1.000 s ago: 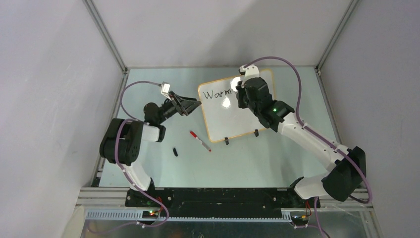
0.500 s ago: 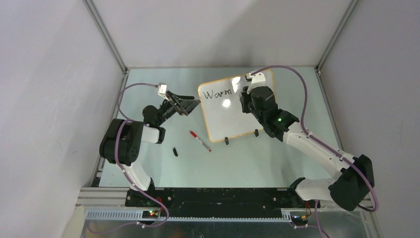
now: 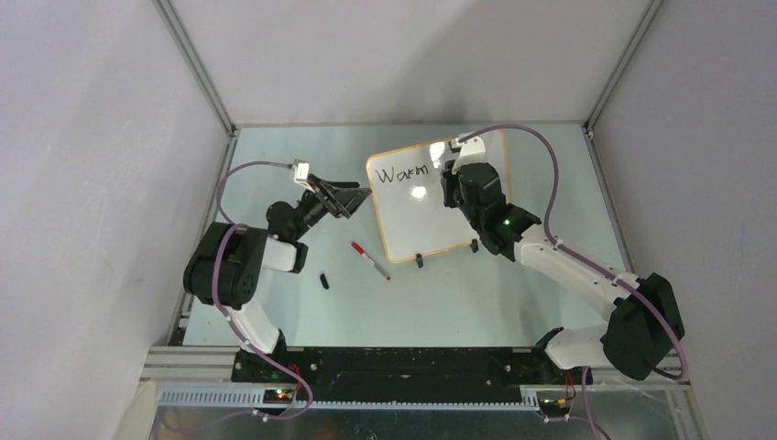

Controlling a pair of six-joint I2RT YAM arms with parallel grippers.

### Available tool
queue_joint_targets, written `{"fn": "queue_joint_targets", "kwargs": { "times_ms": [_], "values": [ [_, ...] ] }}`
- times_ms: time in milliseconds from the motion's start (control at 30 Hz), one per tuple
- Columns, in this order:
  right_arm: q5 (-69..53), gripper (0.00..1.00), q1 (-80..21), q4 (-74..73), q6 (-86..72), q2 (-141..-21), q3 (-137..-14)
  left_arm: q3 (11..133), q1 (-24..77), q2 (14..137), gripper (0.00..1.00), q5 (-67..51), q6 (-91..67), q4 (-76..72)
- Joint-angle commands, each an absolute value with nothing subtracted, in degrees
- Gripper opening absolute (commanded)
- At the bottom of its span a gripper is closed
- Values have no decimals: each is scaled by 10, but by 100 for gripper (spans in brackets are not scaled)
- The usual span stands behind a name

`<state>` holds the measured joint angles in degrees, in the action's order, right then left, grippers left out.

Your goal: Write a sentence on the whiteboard

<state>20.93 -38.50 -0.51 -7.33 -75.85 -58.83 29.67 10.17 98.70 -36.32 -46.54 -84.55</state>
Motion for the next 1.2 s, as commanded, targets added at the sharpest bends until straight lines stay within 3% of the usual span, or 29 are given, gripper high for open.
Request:
{"fn": "queue_joint_targets", "kwargs": {
  "times_ms": [0, 200, 367, 800, 1167],
  "values": [
    [232, 0, -388, 34, -60, -762, -587, 306, 110, 971, 86, -345, -440, -875],
    [228, 0, -386, 39, -36, -721, -604, 308, 110, 968, 87, -347, -425, -871],
    [228, 0, -363, -65, -36, -719, -735, 297, 109, 970, 85, -338, -427, -876],
    [56, 0, -251, -297, -93, -832, -1003, 292, 118, 987, 78, -349, -421, -876],
    [-20, 0, -260, -280, -98, -802, -874, 295, 129, 1017, 61, -354, -440, -876]
  ]
}}
